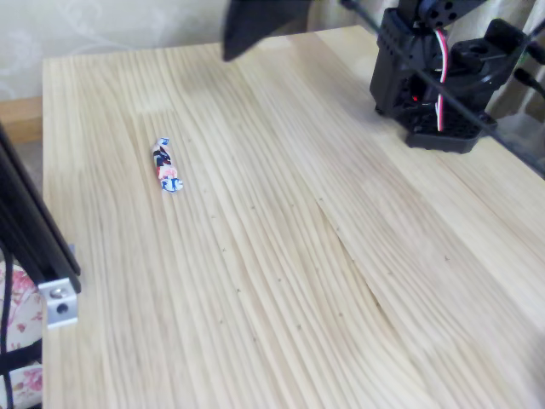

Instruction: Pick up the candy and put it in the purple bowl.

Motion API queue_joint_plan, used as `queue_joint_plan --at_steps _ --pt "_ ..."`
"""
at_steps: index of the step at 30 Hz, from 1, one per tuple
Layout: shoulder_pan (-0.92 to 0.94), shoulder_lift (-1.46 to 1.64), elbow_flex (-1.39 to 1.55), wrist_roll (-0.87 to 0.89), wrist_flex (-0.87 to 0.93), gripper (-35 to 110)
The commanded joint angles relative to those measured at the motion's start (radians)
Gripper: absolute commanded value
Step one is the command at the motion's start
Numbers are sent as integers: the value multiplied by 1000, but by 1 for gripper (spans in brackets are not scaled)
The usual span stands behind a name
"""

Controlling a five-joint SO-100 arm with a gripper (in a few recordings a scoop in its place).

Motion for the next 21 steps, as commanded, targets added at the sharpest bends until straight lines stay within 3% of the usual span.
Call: queue_joint_plan --at_steps 1,13,21 --pt "38 -138 -261 -135 -28 -1" --pt "0 -362 -278 -557 -275 0" --pt "-55 -457 -342 -670 -239 0"
